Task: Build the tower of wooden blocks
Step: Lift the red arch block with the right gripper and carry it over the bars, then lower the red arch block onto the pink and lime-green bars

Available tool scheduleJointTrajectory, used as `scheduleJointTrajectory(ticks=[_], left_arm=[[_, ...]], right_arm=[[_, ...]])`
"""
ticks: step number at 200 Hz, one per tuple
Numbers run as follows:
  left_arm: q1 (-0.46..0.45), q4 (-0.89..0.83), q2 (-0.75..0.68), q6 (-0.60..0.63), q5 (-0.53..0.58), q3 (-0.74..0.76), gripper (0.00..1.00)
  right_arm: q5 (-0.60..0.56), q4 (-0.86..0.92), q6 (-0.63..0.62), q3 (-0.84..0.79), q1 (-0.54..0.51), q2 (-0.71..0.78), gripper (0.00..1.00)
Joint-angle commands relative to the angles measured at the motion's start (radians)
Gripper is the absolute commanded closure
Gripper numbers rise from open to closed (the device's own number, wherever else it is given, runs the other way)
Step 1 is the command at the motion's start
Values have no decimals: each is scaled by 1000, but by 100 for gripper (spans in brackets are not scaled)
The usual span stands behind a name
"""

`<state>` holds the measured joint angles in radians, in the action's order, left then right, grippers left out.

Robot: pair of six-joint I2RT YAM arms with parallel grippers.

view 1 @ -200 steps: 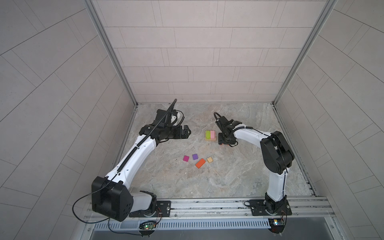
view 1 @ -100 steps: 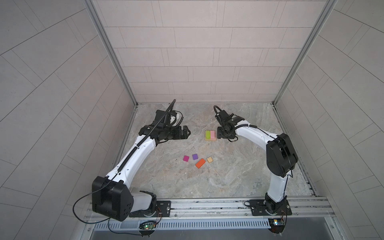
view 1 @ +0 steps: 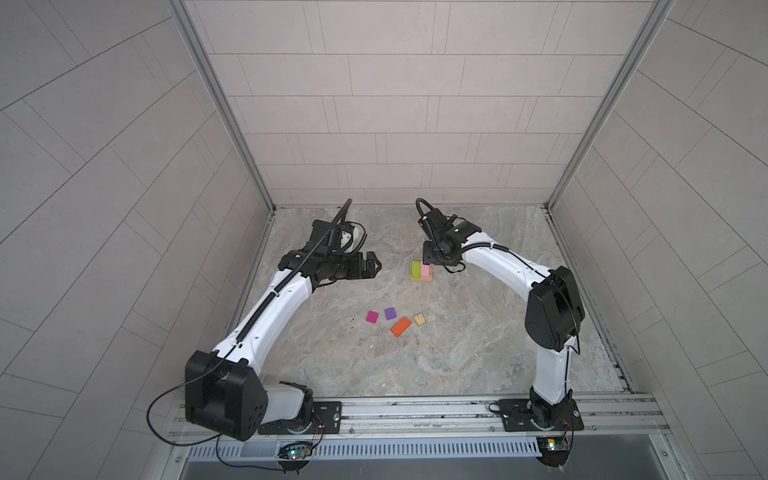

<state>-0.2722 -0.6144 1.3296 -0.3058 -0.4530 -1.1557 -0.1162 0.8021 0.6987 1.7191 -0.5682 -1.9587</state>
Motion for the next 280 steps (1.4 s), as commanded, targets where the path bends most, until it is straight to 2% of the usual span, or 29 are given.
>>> scheduleJointTrajectory(ticks=[1,153,280], left_arm=[[4,-7,0,2,-7,4,0],[20,-15,5,0,-7,5,0],[25,-11,7,-3,-13,8,0]], right_arm=[[-39,55,37,42,-21,-46,68],[-31,60,36,186,-55,-196,68],[-23,40,-2,192,-55,-239,67]])
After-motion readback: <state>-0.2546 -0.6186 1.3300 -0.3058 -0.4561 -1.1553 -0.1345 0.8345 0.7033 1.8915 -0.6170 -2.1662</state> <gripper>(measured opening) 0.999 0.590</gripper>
